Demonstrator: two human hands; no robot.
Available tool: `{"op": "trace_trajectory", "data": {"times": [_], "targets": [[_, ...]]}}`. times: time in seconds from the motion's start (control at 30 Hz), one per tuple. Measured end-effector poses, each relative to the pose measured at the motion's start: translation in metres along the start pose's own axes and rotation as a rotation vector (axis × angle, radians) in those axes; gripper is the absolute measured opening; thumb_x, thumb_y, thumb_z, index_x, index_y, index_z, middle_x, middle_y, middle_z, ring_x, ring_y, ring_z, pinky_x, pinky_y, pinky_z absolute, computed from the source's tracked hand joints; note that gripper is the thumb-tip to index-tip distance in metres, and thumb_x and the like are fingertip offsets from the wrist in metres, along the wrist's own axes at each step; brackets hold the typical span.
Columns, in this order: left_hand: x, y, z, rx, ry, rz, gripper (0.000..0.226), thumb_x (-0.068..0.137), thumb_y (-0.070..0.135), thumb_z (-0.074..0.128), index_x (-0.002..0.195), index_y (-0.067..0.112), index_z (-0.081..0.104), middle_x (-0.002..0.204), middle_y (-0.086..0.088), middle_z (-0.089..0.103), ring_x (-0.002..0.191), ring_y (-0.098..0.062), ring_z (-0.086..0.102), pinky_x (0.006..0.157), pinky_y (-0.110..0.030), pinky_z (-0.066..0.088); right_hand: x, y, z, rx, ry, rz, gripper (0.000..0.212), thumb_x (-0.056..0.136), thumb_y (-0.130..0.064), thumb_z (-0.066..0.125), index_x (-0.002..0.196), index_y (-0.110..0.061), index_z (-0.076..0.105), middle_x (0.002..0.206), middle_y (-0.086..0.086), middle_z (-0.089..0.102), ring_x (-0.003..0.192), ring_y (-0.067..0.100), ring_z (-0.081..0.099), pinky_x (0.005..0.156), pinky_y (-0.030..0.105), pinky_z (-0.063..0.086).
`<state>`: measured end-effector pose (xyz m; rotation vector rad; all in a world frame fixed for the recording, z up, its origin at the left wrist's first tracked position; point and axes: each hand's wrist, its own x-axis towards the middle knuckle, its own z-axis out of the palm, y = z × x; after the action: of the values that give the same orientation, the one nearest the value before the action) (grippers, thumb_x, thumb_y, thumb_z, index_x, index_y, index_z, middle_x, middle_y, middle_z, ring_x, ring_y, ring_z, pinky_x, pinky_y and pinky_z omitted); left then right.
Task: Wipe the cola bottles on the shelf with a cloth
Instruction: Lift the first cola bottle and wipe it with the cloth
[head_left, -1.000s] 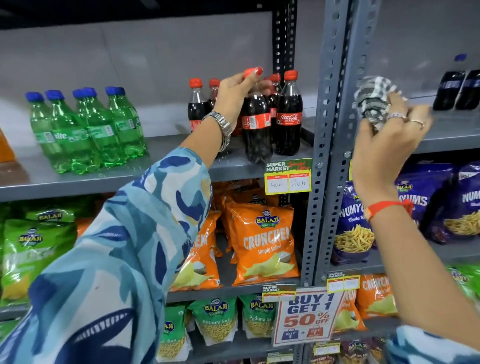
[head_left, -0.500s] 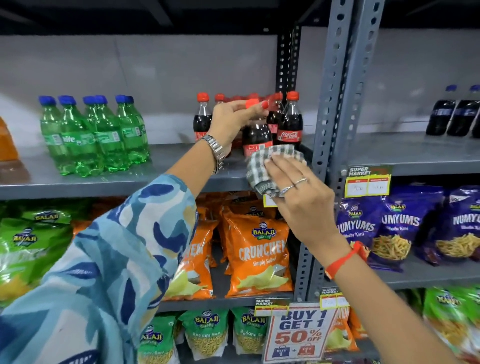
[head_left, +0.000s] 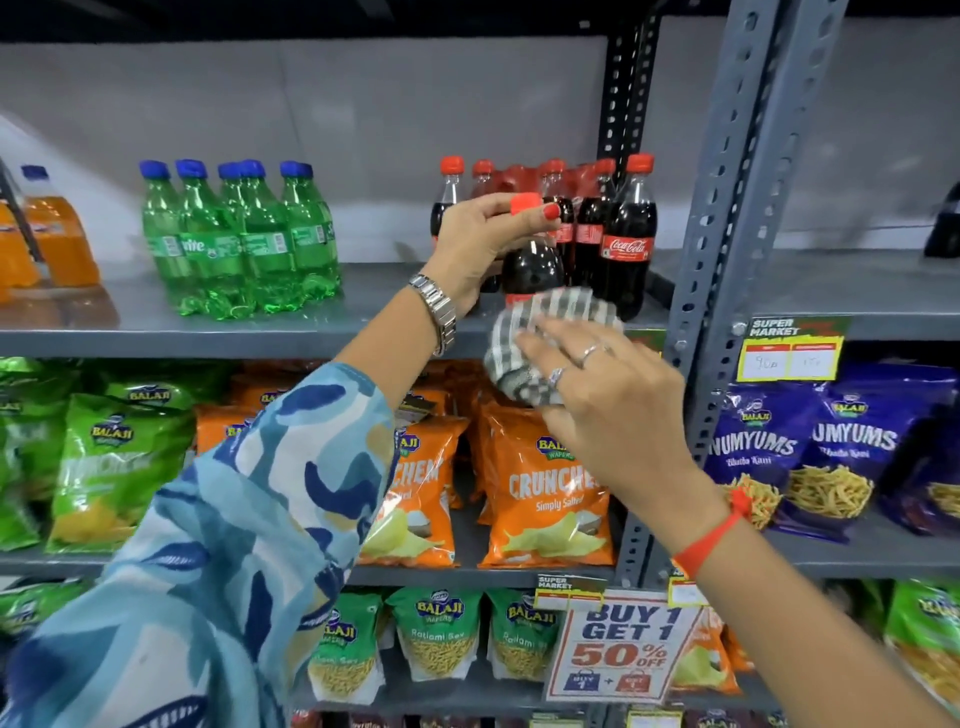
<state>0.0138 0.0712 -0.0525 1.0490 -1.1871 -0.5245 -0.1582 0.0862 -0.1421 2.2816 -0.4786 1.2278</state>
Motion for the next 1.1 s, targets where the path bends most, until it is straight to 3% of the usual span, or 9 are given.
{"op": "trace_trajectory", "data": {"times": [0.13, 0.33, 0.47, 0.53, 0.67, 0.77, 0.9, 1.03, 1.1], "targets": [[-0.011, -0.003, -0.01, -0.051, 0.036, 0.002, 0.007, 0.073, 0.012, 0.073, 0.077, 0.015, 0.068, 0.076, -0.005, 0.073, 0.073, -0.021, 0.068, 0.075, -0.032, 0.055, -0.029, -0.011, -0.005, 0.112, -0.064, -0.137, 0.034, 0.068, -0.033, 0.064, 0.096, -0.018, 0.076, 0.087, -0.003, 0.075, 0.07, 0.019, 0.07, 0.05, 0.024, 0.05], [-0.017, -0.005, -0.01, -0.132, 0.023, -0.011, 0.001, 0.079, 0.012, 0.067, 0.078, 0.011, 0.066, 0.072, -0.004, 0.073, 0.066, -0.019, 0.068, 0.067, -0.029, 0.056, -0.014, -0.011, -0.017, 0.096, 0.115, -0.123, 0.042, 0.069, -0.024, 0.074, 0.11, -0.019, 0.072, 0.112, 0.0, 0.071, 0.099, 0.021, 0.068, 0.075, 0.032, 0.054], [-0.015, -0.001, -0.01, -0.14, 0.016, 0.006, 0.012, 0.076, 0.013, 0.07, 0.087, 0.01, 0.064, 0.076, -0.005, 0.072, 0.072, -0.019, 0.067, 0.076, -0.033, 0.054, -0.026, -0.017, -0.008, 0.098, 0.002, -0.223, 0.044, 0.058, -0.027, 0.079, 0.102, -0.019, 0.075, 0.102, -0.001, 0.074, 0.087, 0.019, 0.07, 0.063, 0.027, 0.052], [-0.016, -0.002, -0.008, -0.139, 0.008, -0.006, 0.01, 0.078, 0.013, 0.068, 0.087, 0.009, 0.064, 0.076, -0.005, 0.072, 0.07, -0.019, 0.067, 0.07, -0.031, 0.054, -0.028, -0.019, -0.016, 0.18, 0.042, -0.247, 0.043, 0.059, -0.031, 0.081, 0.1, -0.018, 0.076, 0.098, -0.001, 0.074, 0.081, 0.018, 0.072, 0.057, 0.026, 0.052], [-0.015, -0.003, 0.001, -0.168, -0.017, 0.009, 0.01, 0.083, 0.016, 0.063, 0.086, 0.007, 0.066, 0.079, -0.006, 0.072, 0.072, -0.022, 0.067, 0.074, -0.034, 0.053, -0.011, -0.013, -0.027, 0.257, 0.304, -0.111, 0.033, 0.081, -0.033, 0.072, 0.106, -0.012, 0.073, 0.105, 0.004, 0.073, 0.093, 0.023, 0.071, 0.075, 0.035, 0.056], [-0.015, -0.001, 0.008, -0.264, -0.079, 0.03, 0.014, 0.089, 0.014, 0.055, 0.09, 0.004, 0.064, 0.078, -0.004, 0.07, 0.07, -0.022, 0.066, 0.073, -0.036, 0.053, -0.005, -0.003, -0.02, 0.223, 0.318, -0.02, 0.032, 0.088, -0.031, 0.066, 0.113, -0.011, 0.07, 0.114, 0.008, 0.069, 0.107, 0.028, 0.065, 0.086, 0.04, 0.054], [-0.013, 0.001, 0.011, -0.331, -0.143, 0.073, 0.017, 0.093, 0.014, 0.045, 0.097, 0.006, 0.059, 0.076, -0.001, 0.067, 0.068, -0.02, 0.064, 0.074, -0.036, 0.051, -0.025, 0.003, -0.008, 0.215, 0.268, -0.066, 0.034, 0.088, -0.033, 0.067, 0.115, -0.013, 0.069, 0.117, 0.009, 0.067, 0.106, 0.027, 0.066, 0.08, 0.041, 0.056], [-0.013, -0.002, 0.01, -0.406, -0.225, 0.04, 0.022, 0.096, 0.018, 0.037, 0.095, 0.007, 0.056, 0.074, 0.0, 0.062, 0.066, -0.017, 0.062, 0.074, -0.04, 0.049, -0.036, 0.013, -0.022, 0.265, 0.498, -0.005, 0.043, 0.076, -0.018, 0.078, 0.116, -0.007, 0.065, 0.114, 0.01, 0.066, 0.099, 0.026, 0.068, 0.082, 0.04, 0.056], [-0.015, -0.001, 0.014, -0.448, -0.274, 0.014, 0.026, 0.097, 0.022, 0.033, 0.095, 0.007, 0.054, 0.071, 0.001, 0.059, 0.064, -0.015, 0.059, 0.069, -0.036, 0.053, -0.032, 0.016, -0.022, 0.245, 0.51, 0.036, 0.039, 0.083, -0.017, 0.072, 0.119, -0.006, 0.062, 0.115, 0.011, 0.064, 0.101, 0.028, 0.066, 0.085, 0.041, 0.055]]}}
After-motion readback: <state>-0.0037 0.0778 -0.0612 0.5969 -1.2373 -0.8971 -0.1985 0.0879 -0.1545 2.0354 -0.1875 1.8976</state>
